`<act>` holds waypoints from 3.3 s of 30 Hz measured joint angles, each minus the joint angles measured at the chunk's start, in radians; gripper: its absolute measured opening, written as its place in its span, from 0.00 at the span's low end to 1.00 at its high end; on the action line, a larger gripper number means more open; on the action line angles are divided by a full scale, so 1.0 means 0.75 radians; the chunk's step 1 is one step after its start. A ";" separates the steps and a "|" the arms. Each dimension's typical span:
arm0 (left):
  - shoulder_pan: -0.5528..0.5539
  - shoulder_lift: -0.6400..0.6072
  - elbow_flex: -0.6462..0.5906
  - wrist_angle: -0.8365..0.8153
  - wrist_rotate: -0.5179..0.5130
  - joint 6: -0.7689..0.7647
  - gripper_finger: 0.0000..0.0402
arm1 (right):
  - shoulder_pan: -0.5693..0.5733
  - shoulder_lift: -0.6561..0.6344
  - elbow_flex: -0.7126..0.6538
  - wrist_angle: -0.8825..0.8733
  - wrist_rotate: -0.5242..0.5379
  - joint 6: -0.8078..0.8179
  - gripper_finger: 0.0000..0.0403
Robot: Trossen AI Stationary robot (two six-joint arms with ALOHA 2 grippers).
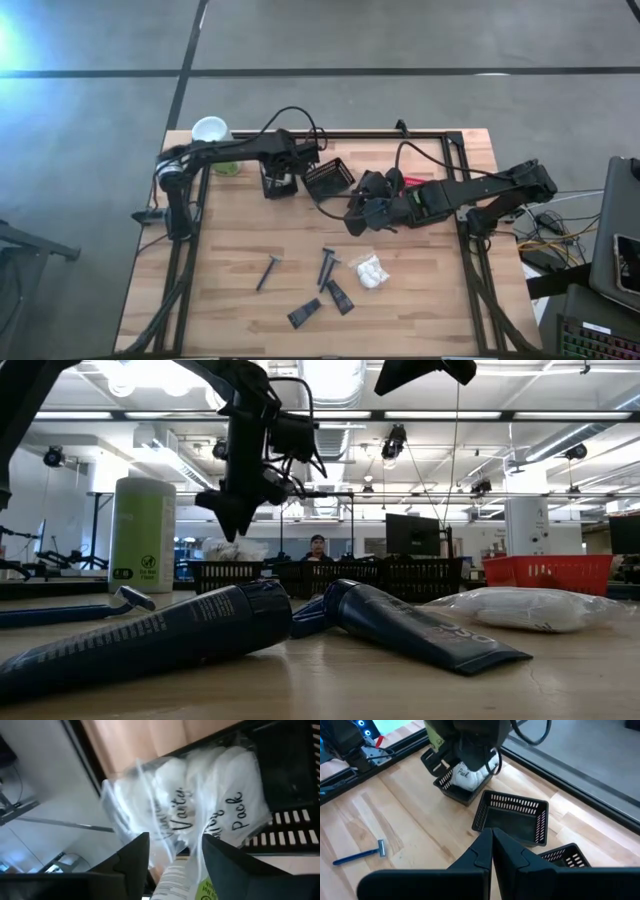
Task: Pick & Place Travel size toiletries
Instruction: Put the cotton pack into the left black bin
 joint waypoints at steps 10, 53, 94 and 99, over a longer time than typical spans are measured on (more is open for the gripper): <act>0.000 -0.128 0.004 0.127 -0.061 -0.026 0.49 | 0.000 0.000 -0.001 -0.001 0.000 0.000 0.02; -0.402 -0.895 -0.767 0.650 1.214 -1.196 0.49 | 0.301 0.002 -0.740 0.330 -0.679 1.074 0.55; -0.525 -0.894 -0.796 0.785 1.072 -1.356 0.49 | 0.286 0.180 -0.948 0.921 -0.772 0.815 0.40; -0.525 -0.894 -0.796 0.785 1.072 -1.356 0.49 | 0.286 0.180 -0.948 0.924 -0.775 0.805 0.26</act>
